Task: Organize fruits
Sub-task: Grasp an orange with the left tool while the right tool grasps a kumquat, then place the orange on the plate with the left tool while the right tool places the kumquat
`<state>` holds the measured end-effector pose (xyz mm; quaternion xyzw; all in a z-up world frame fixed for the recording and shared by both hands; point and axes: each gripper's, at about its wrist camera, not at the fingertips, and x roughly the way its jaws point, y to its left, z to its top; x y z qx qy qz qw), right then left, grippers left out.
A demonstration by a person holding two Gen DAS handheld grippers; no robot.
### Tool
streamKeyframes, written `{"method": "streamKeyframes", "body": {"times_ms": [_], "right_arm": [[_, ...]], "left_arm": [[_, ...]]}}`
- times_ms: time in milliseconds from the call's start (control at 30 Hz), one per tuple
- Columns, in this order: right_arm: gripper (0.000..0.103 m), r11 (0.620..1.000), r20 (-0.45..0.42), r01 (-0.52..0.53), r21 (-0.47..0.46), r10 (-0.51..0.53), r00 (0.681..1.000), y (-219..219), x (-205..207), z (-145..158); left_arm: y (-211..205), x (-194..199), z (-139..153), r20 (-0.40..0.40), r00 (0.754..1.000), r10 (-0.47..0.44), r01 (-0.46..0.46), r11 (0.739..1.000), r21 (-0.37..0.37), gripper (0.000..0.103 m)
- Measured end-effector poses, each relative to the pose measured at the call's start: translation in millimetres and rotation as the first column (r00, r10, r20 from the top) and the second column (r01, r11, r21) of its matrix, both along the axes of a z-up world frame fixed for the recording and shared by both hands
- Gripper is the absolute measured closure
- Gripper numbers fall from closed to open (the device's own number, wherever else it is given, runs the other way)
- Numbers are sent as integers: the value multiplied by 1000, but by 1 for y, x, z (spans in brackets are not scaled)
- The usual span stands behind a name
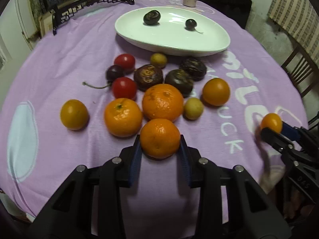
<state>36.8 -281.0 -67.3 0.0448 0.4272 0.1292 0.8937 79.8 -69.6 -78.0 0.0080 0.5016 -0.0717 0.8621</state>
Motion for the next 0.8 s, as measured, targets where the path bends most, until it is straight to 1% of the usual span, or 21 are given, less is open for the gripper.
{"method": "streamKeyframes", "body": {"times_ms": [133, 267, 333, 467, 633, 700, 767, 800], "right_arm": [[58, 1000, 7, -7, 6, 7, 1000, 3, 0, 2], [58, 999, 7, -18, 27, 17, 1000, 8, 2, 5], [58, 999, 12, -19, 29, 18, 1000, 11, 6, 9], [58, 999, 36, -24, 33, 23, 999, 18, 19, 21], [58, 999, 39, -41, 32, 40, 998, 31, 49, 31], [58, 998, 49, -58, 17, 57, 997, 38, 67, 40], [58, 998, 72, -70, -8, 70, 995, 46, 87, 51], [59, 996, 86, -83, -16, 84, 993, 52, 102, 58]], "left_arm": [[1, -9, 13, 43, 999, -18, 18, 1000, -4, 67], [6, -16, 28, 79, 996, -29, 31, 999, -28, 67], [10, -15, 35, 88, 996, -34, 38, 998, -43, 67], [15, -6, 45, 106, 994, -36, 41, 998, -49, 67], [27, 24, 61, 122, 992, -26, 34, 997, -63, 67], [31, 46, 68, 129, 991, -19, 26, 998, -54, 67], [36, 82, 75, 129, 992, -11, 17, 999, -42, 67], [37, 93, 77, 126, 992, -10, 15, 999, -42, 67]]}}
